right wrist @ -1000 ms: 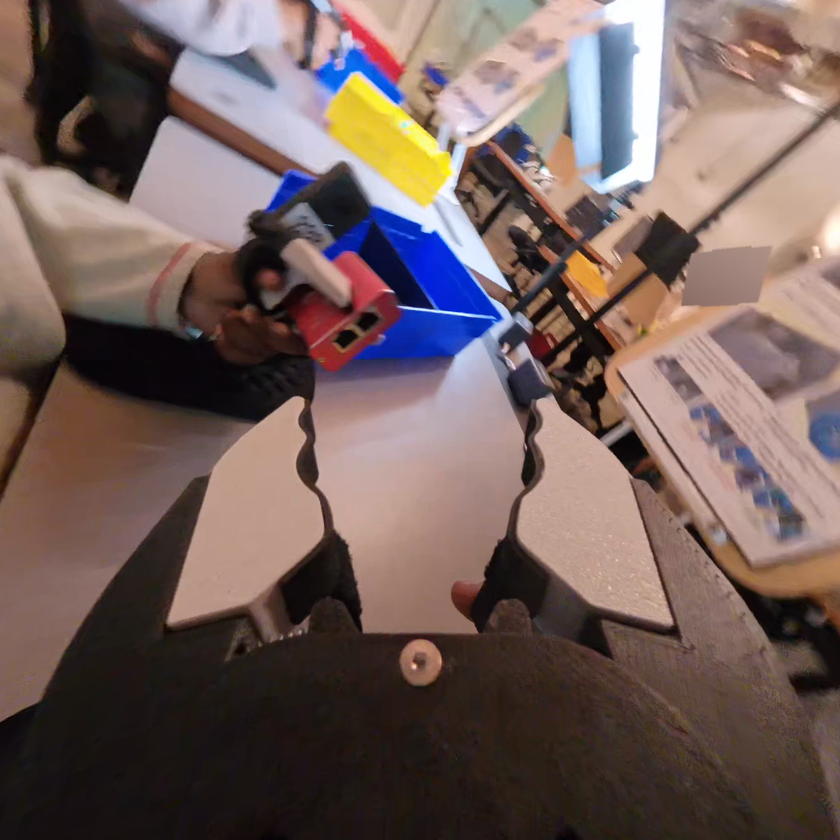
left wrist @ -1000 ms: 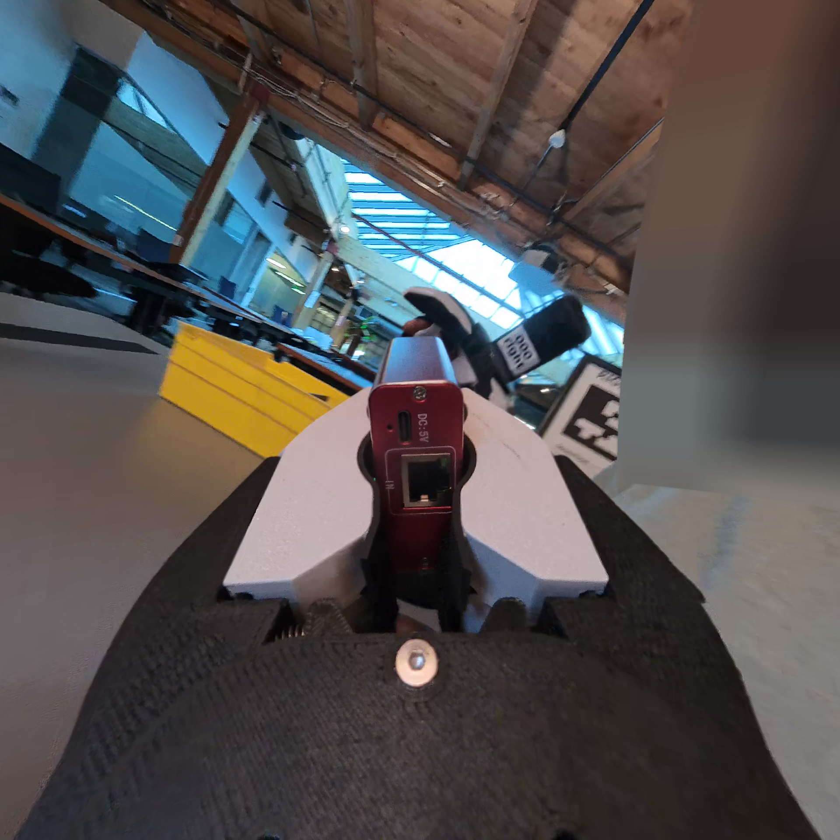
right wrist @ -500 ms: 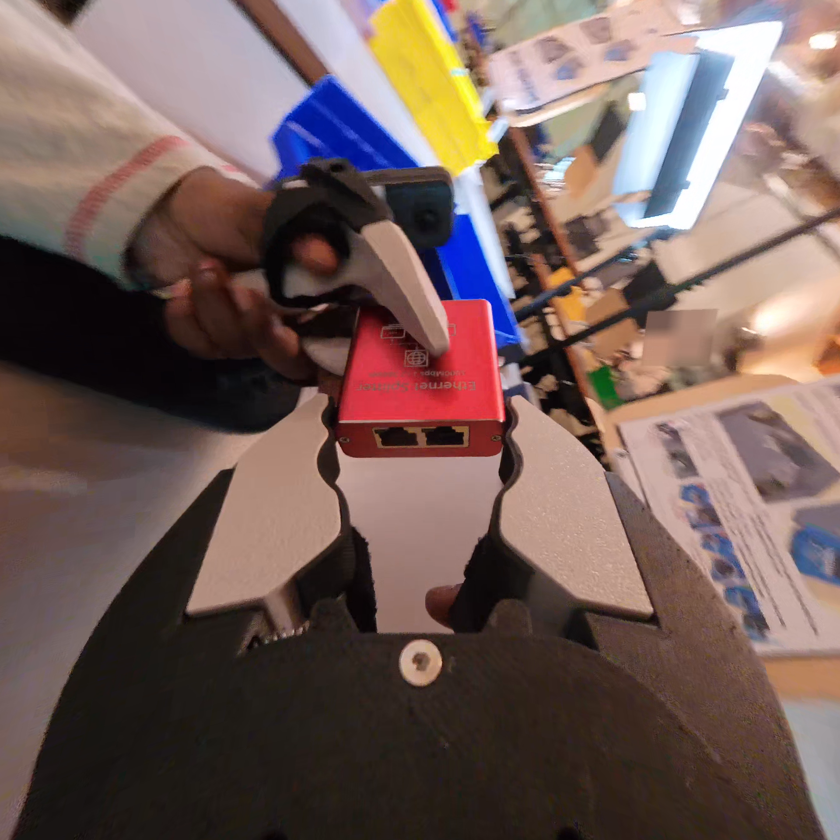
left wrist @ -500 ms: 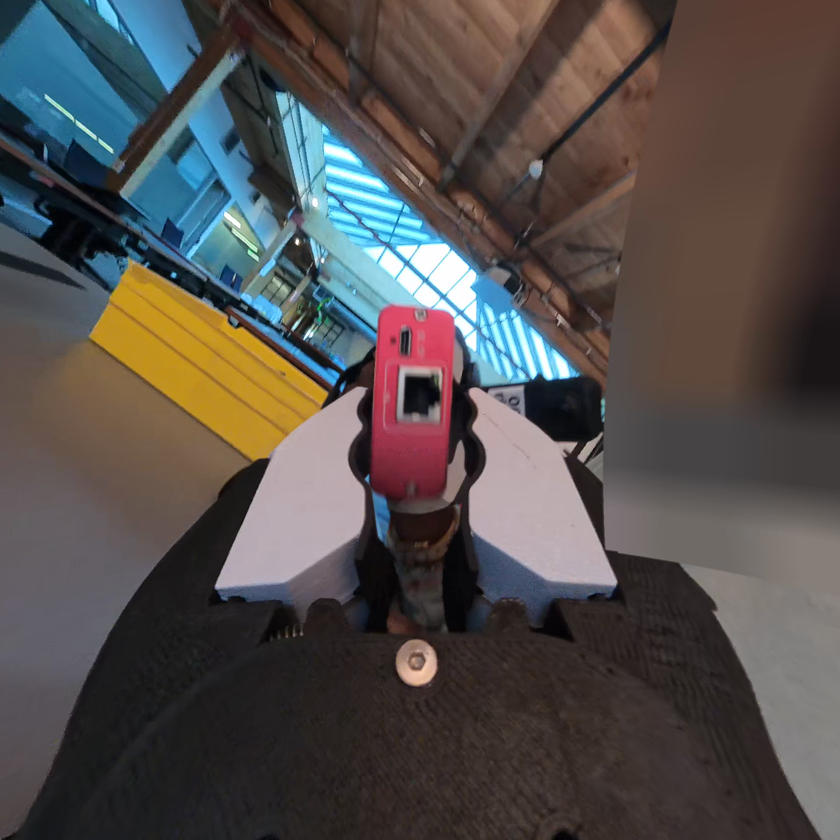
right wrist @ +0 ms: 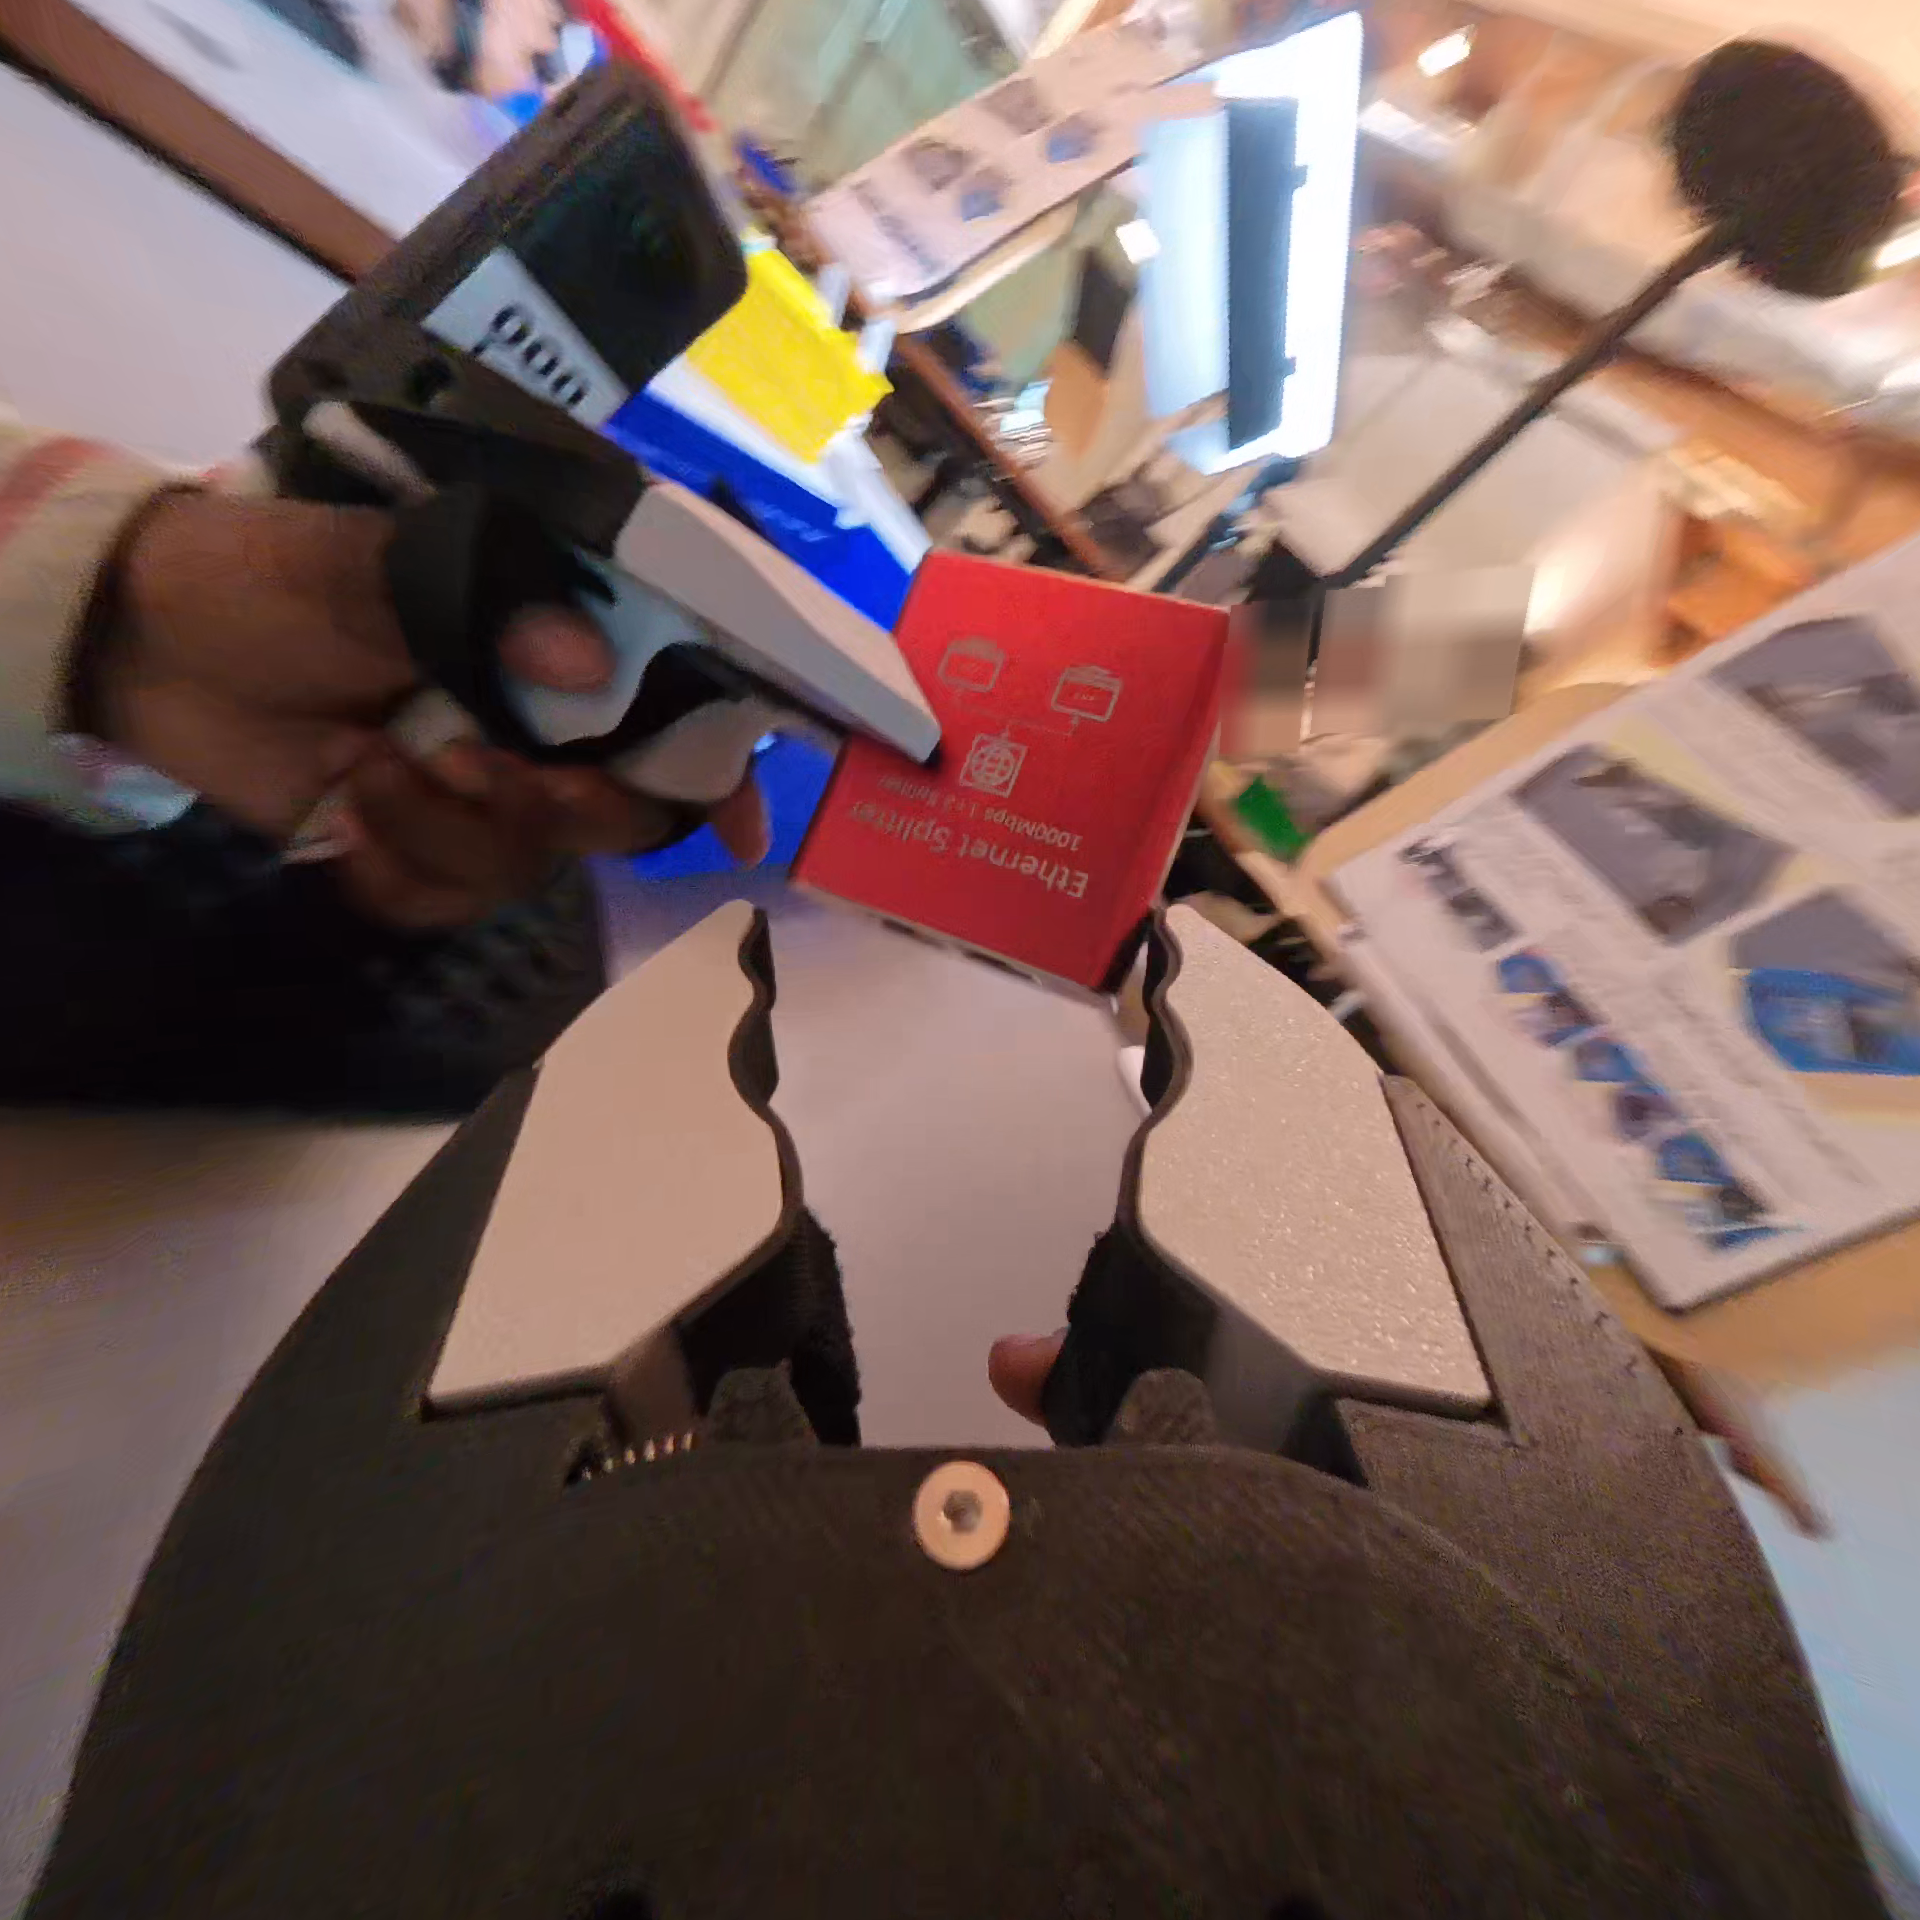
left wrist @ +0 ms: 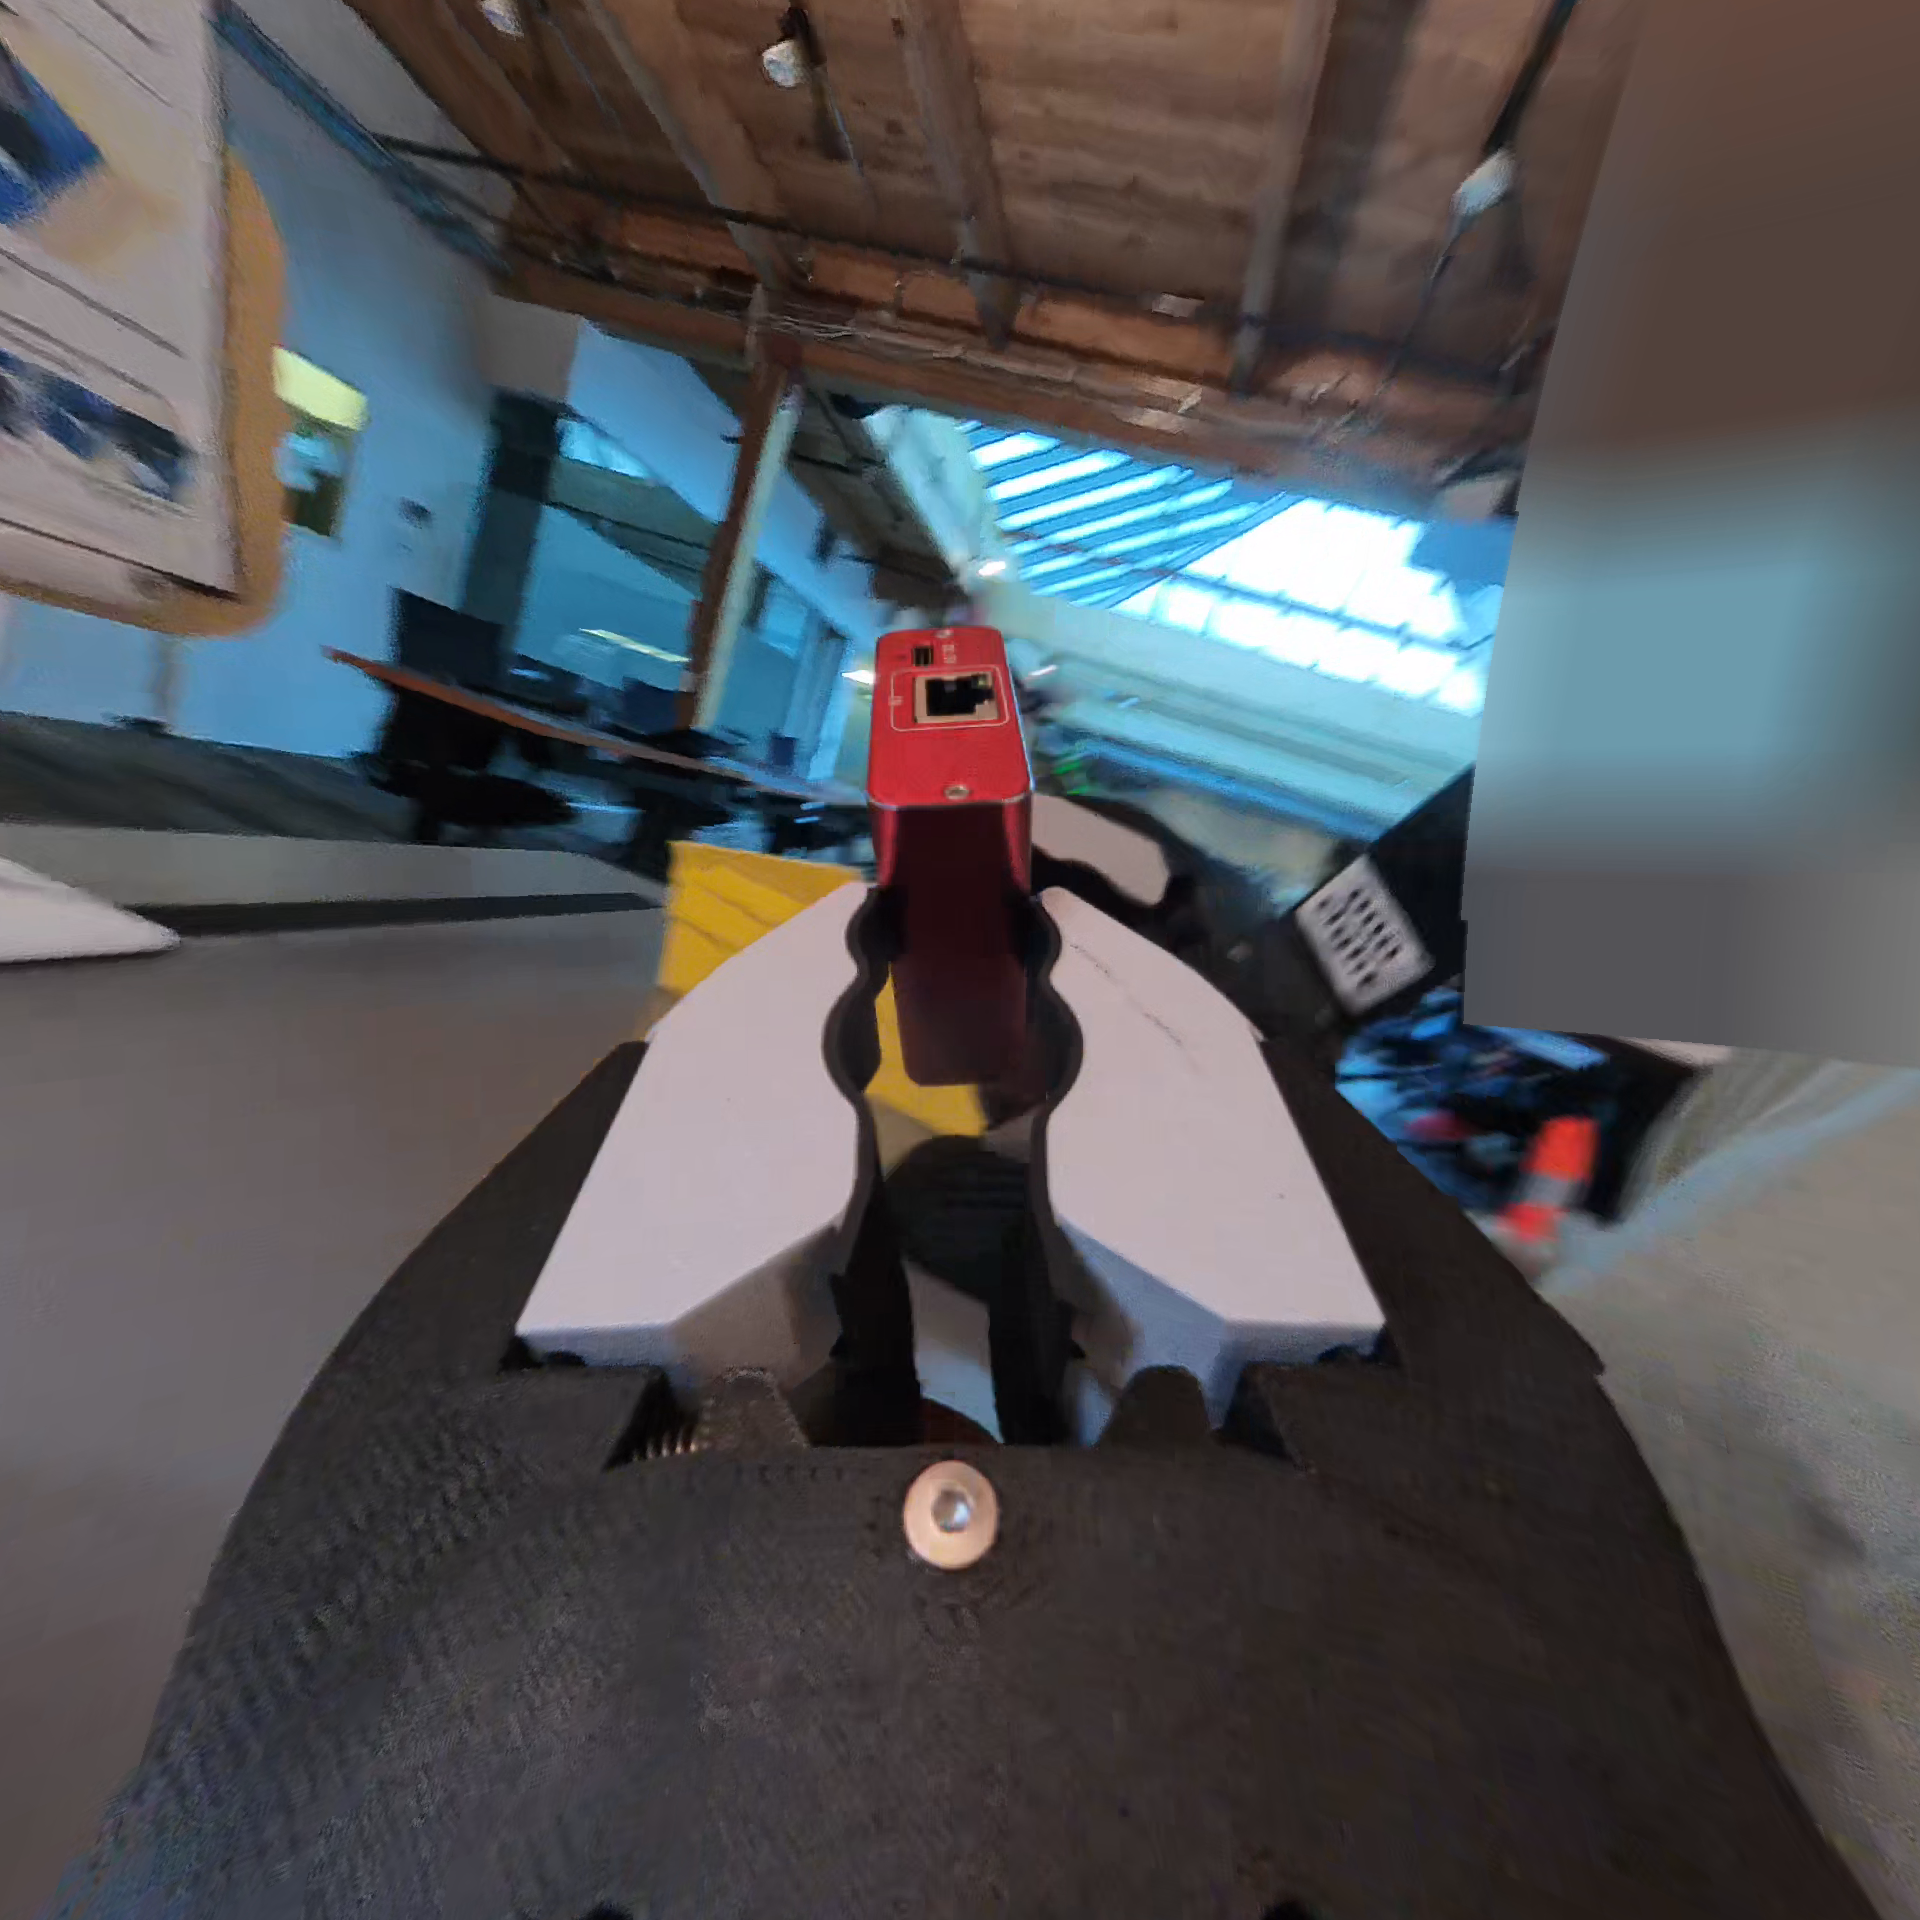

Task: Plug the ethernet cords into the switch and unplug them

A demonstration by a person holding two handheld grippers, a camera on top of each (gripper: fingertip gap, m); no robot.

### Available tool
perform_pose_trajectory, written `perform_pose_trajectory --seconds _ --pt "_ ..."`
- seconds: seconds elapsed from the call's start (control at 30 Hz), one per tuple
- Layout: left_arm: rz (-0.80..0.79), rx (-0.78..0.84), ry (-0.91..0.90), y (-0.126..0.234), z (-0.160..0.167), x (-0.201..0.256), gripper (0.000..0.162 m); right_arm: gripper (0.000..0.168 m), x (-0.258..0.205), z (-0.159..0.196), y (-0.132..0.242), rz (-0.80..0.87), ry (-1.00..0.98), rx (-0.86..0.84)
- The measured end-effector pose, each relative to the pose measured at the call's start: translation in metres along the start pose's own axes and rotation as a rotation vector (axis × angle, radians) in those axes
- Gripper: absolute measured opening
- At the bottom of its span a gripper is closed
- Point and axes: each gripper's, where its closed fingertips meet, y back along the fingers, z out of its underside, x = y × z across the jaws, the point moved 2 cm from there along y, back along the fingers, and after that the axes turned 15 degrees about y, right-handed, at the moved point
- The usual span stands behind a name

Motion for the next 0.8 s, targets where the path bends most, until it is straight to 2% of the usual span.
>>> perform_pose_trajectory --seconds 0.1,0.17,0.23,0.33,0.43,0.63,0.73,0.8 --pt "-0.211 -0.054 -0.330 -0.002 0.005 -0.009 0.025 0.068 0.008 0.011 0.018 -0.137 -0.179 0.003" --pt "-0.328 -0.087 -0.540 -0.005 0.011 -0.013 0.025 0.069 0.024 0.017 0.024 -0.101 -0.337 -0.050" --pt "-0.464 -0.123 -0.764 -0.006 0.013 -0.018 0.025 0.077 0.031 0.009 0.022 -0.088 -0.500 -0.052" --pt "-0.587 -0.165 -0.968 -0.006 0.017 -0.022 0.025 0.083 0.025 -0.003 0.012 -0.097 -0.574 -0.098" --pt "-0.634 -0.203 -1.068 -0.008 0.021 -0.024 0.025 0.084 0.012 0.001 0.001 -0.128 -0.557 -0.210" --pt "-0.623 -0.249 -1.135 -0.010 0.028 -0.024 0.025 0.074 0.007 0.012 -0.006 -0.128 -0.511 -0.314" --pt "-0.616 -0.272 -1.176 -0.012 0.033 -0.024 0.025 0.070 0.005 0.015 -0.008 -0.127 -0.432 -0.330" --pt "-0.597 -0.276 -1.131 -0.013 0.035 -0.025 0.026 0.069 0.005 0.016 -0.008 -0.137 -0.432 -0.301"
